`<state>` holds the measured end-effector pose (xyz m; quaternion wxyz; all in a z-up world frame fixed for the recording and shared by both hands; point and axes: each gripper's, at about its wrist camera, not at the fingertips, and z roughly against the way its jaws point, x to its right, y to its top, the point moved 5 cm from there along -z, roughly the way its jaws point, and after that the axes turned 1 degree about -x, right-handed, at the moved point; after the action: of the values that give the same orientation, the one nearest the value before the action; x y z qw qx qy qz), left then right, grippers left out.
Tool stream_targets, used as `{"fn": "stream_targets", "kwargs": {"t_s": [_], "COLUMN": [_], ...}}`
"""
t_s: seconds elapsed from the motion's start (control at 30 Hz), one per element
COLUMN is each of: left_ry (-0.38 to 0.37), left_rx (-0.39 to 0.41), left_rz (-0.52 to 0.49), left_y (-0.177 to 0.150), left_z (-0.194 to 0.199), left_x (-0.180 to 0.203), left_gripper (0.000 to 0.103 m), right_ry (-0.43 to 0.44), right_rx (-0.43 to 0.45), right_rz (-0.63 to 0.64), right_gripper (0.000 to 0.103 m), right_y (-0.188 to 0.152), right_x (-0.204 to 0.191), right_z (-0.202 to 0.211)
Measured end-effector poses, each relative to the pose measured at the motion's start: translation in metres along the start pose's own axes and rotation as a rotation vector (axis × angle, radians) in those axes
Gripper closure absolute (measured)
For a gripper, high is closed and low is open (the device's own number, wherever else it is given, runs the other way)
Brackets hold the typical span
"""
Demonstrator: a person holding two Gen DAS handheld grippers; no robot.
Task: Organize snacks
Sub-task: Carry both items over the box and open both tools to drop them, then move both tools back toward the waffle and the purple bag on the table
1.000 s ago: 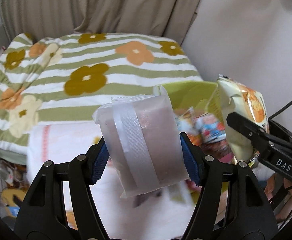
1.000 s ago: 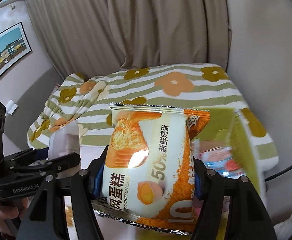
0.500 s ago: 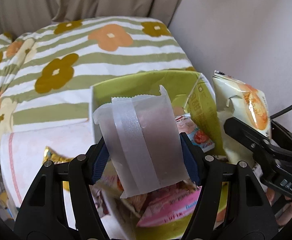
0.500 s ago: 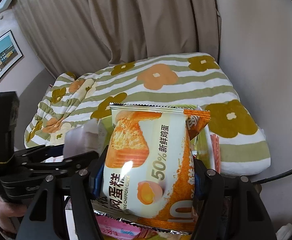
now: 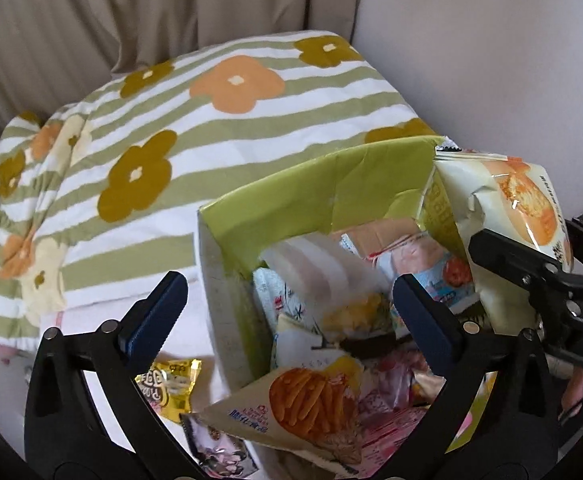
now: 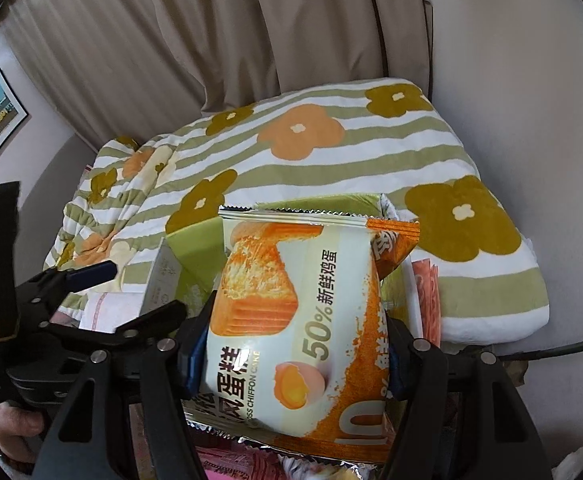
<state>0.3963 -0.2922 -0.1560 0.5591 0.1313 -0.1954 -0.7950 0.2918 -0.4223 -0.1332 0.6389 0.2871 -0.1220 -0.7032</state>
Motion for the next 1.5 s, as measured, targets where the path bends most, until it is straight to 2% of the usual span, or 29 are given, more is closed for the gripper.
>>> {"fn": "stream_targets", "kwargs": {"t_s": [0.37, 0.47, 0.5, 0.53, 0.57, 0.6, 0.7, 0.77, 0.93, 1.17, 1.33, 1.5], "left_ry": [0.006, 0.004, 0.002, -0.001, -0.003, -0.004, -0.001, -0.016, -0.021, -0.018, 0.007, 0.060], "left_rx": [-0.023, -0.026, -0.027, -0.028, -0.028, -0.028, -0.029, -0.027, -0.012, 0.043, 0.093, 0.124], "left_rz": [0.042, 0.063, 0.069, 0.076, 0.081, 0.086, 0.101, 0.118, 0.139, 0.158, 0.175, 0.215], "left_y": [-0.023, -0.029, -0.030, -0.033, -0.035, -0.037, -0.047, -0.055, -0.069, -0.087, -0.104, -0.132], "left_z": [0.008, 0.010, 0.010, 0.011, 0.011, 0.012, 0.017, 0.021, 0.037, 0.075, 0.105, 0.133], "left_x": [-0.022, -0.027, -0.029, -0.030, -0.032, -0.034, -0.039, -0.042, -0.045, -0.041, -0.042, -0.056], "left_gripper": [0.001, 0.001, 0.001, 0.001, 0.001, 0.001, 0.001, 0.001, 0.001, 0.001, 0.001, 0.001], "right_ry": [-0.004, -0.007, -0.032, -0.055, -0.069, -0.064, -0.021, -0.012, -0.041, -0.030, -0.011, 0.043], "right_rx": [-0.028, -0.082, -0.104, -0.111, -0.096, -0.080, -0.046, -0.054, -0.042, 0.020, 0.075, 0.109], "right_rz": [0.012, 0.041, 0.067, 0.087, 0.102, 0.103, 0.078, 0.073, 0.094, 0.116, 0.166, 0.233], "right_gripper": [0.041, 0.039, 0.037, 0.026, 0.011, 0.007, 0.006, 0.006, 0.006, 0.006, 0.006, 0.006], "right_y": [-0.001, 0.001, 0.000, 0.000, -0.001, -0.001, -0.004, -0.007, -0.015, -0.022, -0.031, -0.041], "right_x": [0.003, 0.000, -0.002, -0.002, -0.003, -0.004, -0.004, -0.004, -0.010, -0.024, -0.043, -0.070], "right_z": [-0.012, -0.021, -0.027, -0.029, -0.030, -0.028, -0.016, -0.010, 0.007, 0.045, 0.073, 0.089]}}
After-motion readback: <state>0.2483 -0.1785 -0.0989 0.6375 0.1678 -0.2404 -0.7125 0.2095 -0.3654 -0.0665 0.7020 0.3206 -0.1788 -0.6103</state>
